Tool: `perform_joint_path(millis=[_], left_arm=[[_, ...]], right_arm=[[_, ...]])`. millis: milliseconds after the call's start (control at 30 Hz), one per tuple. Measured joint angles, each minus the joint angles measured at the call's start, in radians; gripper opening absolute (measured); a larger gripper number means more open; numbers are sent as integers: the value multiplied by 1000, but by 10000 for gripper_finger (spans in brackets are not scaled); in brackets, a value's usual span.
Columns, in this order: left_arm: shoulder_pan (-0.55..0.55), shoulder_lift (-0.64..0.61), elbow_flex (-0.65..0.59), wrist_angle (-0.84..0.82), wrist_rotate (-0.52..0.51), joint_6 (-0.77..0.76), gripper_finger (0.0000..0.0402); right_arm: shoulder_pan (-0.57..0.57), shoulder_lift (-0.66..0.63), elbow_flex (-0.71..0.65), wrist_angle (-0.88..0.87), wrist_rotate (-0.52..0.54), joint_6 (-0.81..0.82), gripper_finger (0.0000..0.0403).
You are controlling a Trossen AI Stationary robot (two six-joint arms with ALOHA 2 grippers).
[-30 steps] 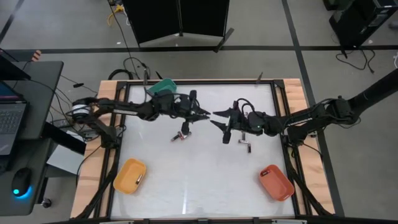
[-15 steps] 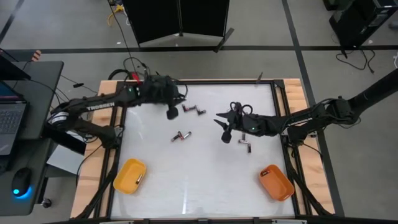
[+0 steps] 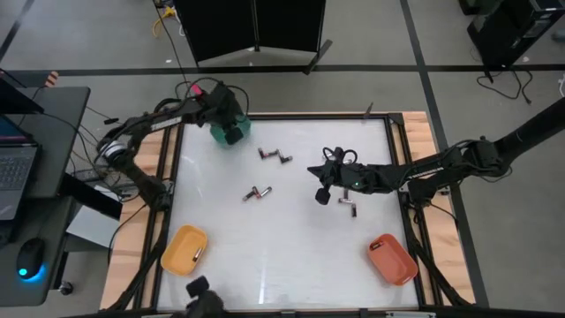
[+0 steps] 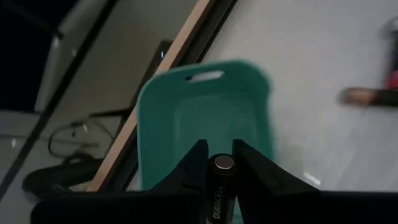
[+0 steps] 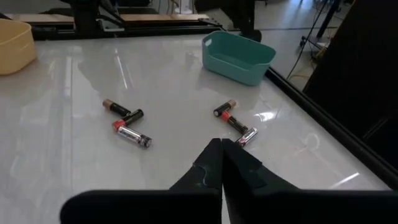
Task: Sort batteries
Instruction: Put the brown battery into the green bin, then put the red battery into the orange bin
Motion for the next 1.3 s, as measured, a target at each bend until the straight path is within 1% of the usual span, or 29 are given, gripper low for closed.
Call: perform_joint_path(millis=[100,167,367,467,633,733,900,1000,1167,1300], left_arm=[[26,93,50,-25,-21,18,56],[34,145,91,-45,-22,19,56],[32,267,174,-106,-21,38,56],[33,303,193,-121,-21,38,56],[31,315,195,-125,-22,37,56],[31,316,195,-125,-22,35,57],[28,316,195,-123,-22,17,95],[25,316,195,-122,-22,15,105],[24,316,195,-121,-17,15,103],[21,307,195,-118,-17,19,85]], right_arm=[[0,0,0,-1,0,0,28],[0,0,0,-1,0,0,31],[0,0,0,-4,0,0,10],[0,0,0,-12,0,3,8],[1,0,0,-35,-1,29,25],[0,0,0,-38,-1,33,22],[0,0,0,-38,-1,34,11],[0,0,0,-38,-1,34,16],[0,0,0,-38,-1,37,31],[0,0,0,-38,-1,33,26]])
